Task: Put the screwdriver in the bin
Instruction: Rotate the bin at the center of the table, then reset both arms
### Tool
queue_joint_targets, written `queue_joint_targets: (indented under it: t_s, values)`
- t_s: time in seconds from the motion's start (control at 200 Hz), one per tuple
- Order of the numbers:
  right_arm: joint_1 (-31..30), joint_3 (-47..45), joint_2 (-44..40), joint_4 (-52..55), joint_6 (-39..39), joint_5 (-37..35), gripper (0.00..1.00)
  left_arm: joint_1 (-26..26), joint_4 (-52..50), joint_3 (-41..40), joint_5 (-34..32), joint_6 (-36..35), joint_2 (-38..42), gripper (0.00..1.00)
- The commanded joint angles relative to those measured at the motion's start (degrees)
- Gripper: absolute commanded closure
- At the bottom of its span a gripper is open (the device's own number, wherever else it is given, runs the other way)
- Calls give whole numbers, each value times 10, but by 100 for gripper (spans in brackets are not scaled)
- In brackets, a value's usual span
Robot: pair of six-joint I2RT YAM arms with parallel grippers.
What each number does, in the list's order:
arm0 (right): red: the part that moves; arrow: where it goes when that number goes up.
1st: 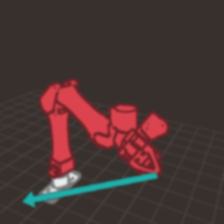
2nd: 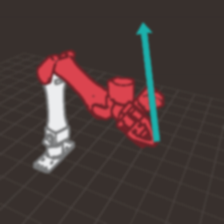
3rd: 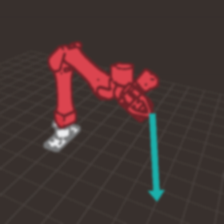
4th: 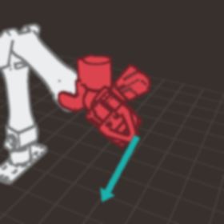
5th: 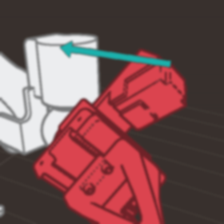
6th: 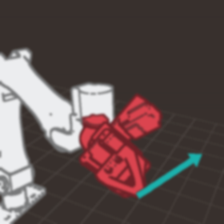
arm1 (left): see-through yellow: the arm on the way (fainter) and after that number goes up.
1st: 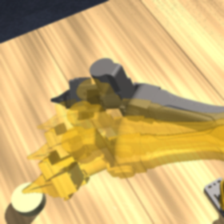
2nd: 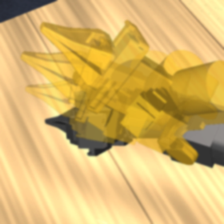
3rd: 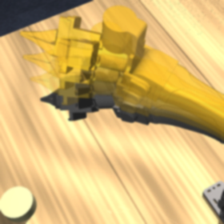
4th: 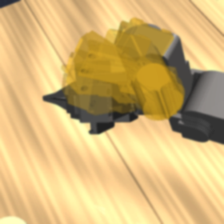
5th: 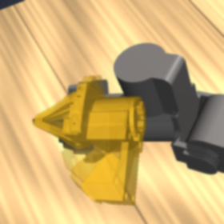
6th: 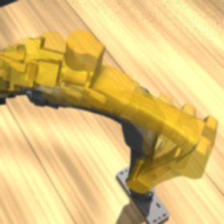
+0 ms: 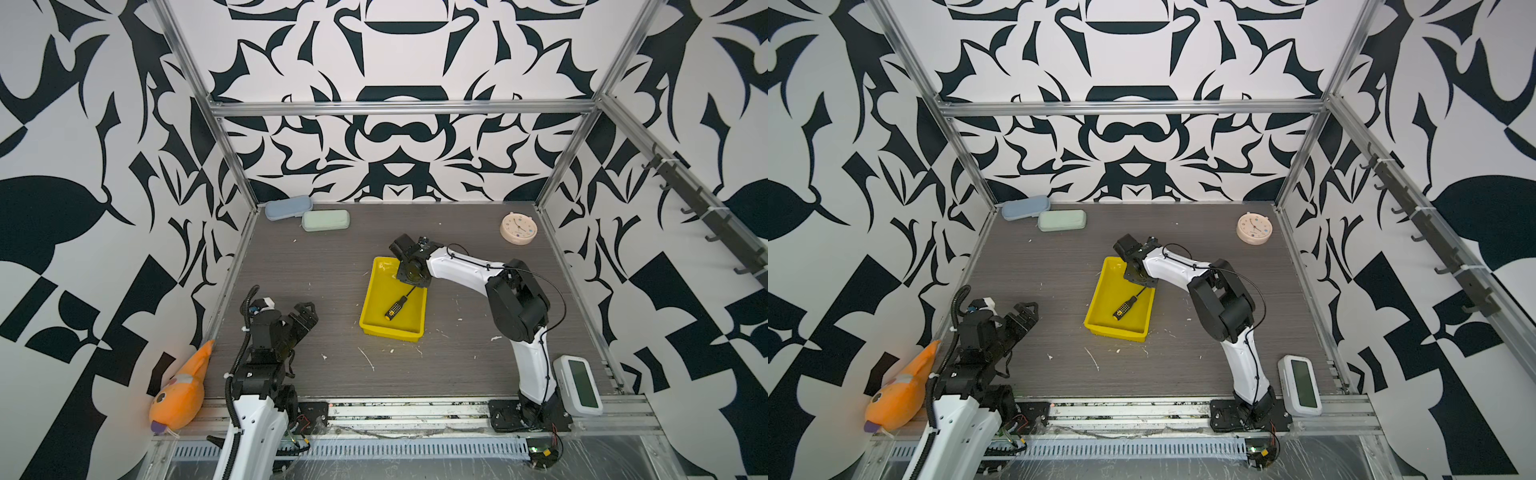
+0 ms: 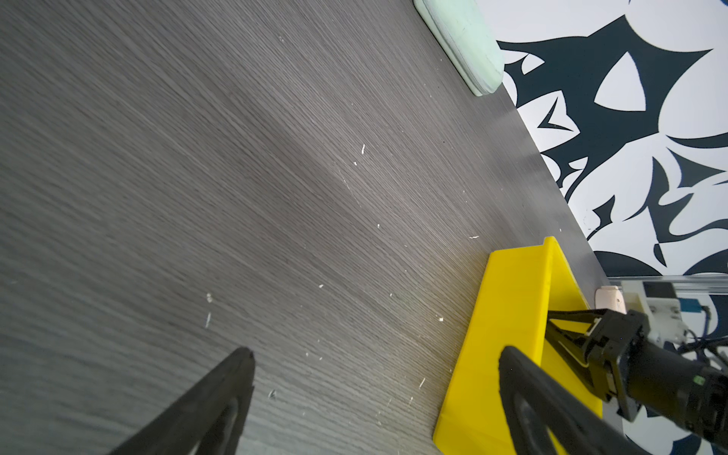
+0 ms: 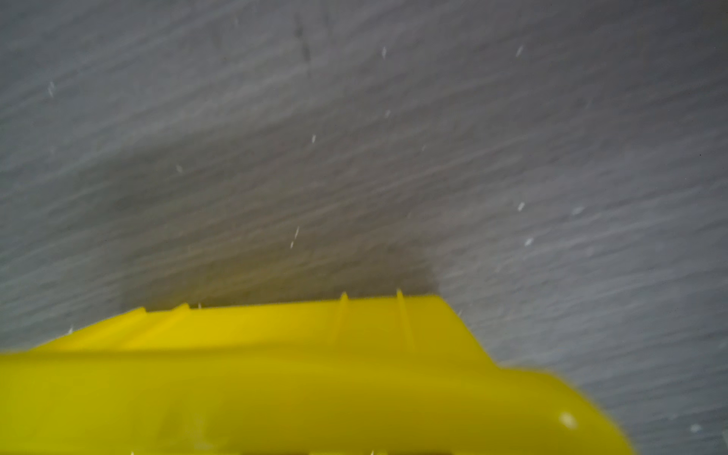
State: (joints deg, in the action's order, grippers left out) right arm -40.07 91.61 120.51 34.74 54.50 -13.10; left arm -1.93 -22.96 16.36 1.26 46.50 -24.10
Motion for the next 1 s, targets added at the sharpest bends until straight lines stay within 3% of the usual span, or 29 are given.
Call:
queue_joint_targets:
  t_s: [0.0,0.25,0.355,0.455,0.565,0.645,0.71,0.84,0.995]
  values:
    - [-8,39,-9,20,-47,14,65,0,-4,-2,-6,4,0,1]
    - [-26,38,-118,25,-138,78,63,0,-4,-2,-3,4,3,1]
    - [-21,14,-183,30,-195,58,59,0,1,-2,-1,4,-4,1]
    - [-21,-43,-249,7,-262,-50,48,0,3,1,4,3,-14,1]
    - [-19,-150,-322,-56,-305,-258,33,0,3,2,3,2,-19,1]
    - [-9,-259,-376,-170,-381,-372,17,0,3,1,2,3,-16,1]
    - [20,-334,-408,-236,-428,-402,16,0,2,0,0,3,-13,1]
    - [101,-409,-433,-255,-371,-421,16,0,4,-1,1,2,-12,1]
    - [120,-508,-428,-405,-483,-473,16,0,7,1,2,3,-20,1]
